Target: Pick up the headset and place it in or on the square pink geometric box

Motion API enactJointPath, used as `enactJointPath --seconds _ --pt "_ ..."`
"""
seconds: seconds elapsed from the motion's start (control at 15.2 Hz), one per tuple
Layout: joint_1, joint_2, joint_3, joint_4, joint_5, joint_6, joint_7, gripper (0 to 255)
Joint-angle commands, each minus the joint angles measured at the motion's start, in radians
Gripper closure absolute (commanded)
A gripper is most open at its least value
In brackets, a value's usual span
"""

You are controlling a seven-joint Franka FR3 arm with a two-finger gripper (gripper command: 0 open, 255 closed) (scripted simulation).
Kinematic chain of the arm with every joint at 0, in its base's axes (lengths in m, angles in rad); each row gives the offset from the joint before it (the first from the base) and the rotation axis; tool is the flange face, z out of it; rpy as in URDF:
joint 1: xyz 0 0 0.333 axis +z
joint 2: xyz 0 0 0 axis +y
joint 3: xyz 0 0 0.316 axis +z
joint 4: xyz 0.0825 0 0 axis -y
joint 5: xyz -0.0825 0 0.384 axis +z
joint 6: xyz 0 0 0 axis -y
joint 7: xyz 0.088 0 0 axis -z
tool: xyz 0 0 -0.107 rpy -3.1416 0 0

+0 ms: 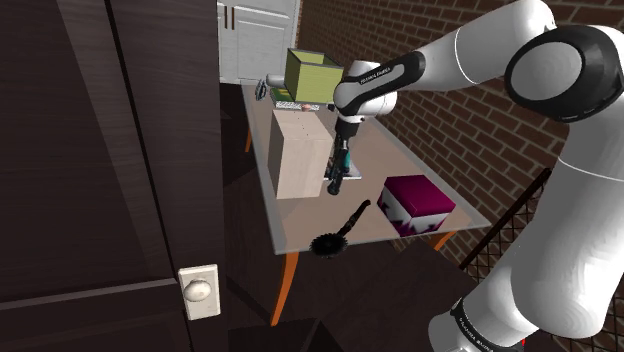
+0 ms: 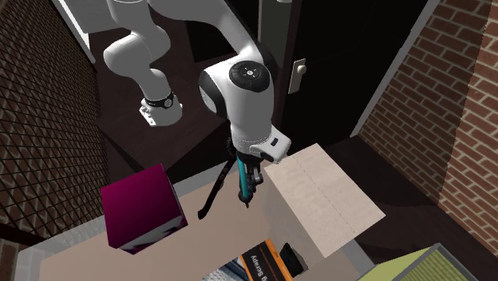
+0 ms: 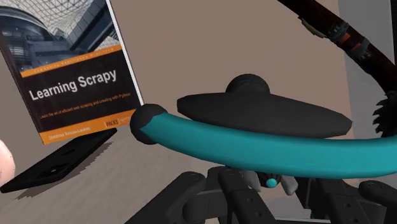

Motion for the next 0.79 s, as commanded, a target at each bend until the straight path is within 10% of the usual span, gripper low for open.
enactJointPath --seconds 0.0,0.73 --pt "0.002 -0.016 -0.002 0.006 -0.007 -0.021 0.005 255" --pt "0.008 -0.084 -0.011 0.074 -0.04 -0.153 0.029 255"
